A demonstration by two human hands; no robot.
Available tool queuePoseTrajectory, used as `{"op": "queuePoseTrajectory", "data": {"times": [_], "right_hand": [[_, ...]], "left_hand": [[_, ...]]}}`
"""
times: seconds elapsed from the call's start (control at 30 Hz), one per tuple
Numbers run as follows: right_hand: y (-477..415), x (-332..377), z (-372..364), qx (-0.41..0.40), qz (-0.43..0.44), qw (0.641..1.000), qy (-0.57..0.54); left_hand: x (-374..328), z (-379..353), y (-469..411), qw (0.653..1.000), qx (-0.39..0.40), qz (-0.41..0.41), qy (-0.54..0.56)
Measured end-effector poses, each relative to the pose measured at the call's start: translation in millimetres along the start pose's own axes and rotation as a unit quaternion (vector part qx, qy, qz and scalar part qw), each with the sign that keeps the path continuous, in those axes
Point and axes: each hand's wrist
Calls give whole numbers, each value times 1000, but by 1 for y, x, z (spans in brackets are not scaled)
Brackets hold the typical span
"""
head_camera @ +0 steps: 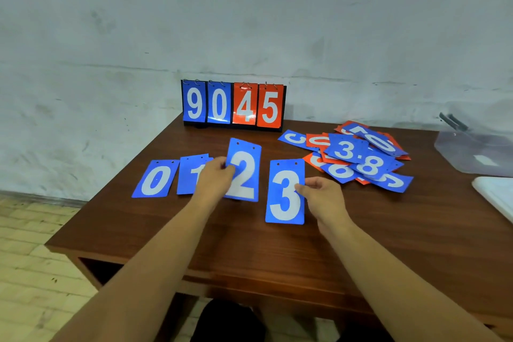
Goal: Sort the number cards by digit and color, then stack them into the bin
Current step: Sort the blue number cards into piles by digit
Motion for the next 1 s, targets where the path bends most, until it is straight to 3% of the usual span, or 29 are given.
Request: {"op": "queuePoseTrajectory", "data": {"times": [0.23,0.4,0.47,0.53,0.63,0.7,0.8,1.0], "right_hand": [[-8,-11,2,-16,-16,999,28],[-12,-15,0,-15,7,996,82],[-15,-17,3,-13,28,994,106],[-18,-17,6,-17,49,991,120],[-25,-14,7,-22,79,990,116],[-30,-10,4,-18,111,983,142],[-42,-5,-4,-26,173,963,208],[-64,-9,-6,-48,198,902,381]], "left_hand": [[9,-5,-38,975,-43,-38,-215],[24,-14,-37,910,-60,-91,-400],[26,-12,-35,918,-47,-141,-369],[27,-7,-30,930,34,-179,-320],[23,2,-19,905,194,-160,-344],[23,2,-15,883,241,-145,-375],[23,-5,-13,882,230,-152,-382],[35,-22,-9,910,147,-180,-344]]}}
Point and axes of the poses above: each hand's wrist, its own y-axis away from the middle knuckle, its own z-axis out of the back of the hand, x = y × z, and after that the axes turned 1 degree about -z, right-handed
